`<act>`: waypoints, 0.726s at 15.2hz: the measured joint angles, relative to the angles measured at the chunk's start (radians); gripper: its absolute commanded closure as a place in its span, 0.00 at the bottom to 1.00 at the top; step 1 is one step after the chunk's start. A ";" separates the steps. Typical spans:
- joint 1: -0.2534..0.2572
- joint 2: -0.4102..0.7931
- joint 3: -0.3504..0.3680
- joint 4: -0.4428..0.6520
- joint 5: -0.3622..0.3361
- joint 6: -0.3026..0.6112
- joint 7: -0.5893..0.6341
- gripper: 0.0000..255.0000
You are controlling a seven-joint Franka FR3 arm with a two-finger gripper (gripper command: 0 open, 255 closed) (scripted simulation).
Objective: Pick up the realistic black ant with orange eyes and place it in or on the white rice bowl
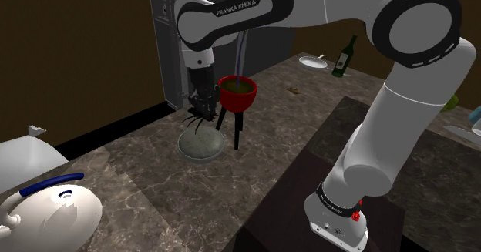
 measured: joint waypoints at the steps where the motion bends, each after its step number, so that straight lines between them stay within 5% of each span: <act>1: 0.000 0.006 0.000 -0.005 -0.001 0.011 -0.002 1.00; 11: 0.002 0.054 0.000 -0.084 -0.007 0.137 -0.010 1.00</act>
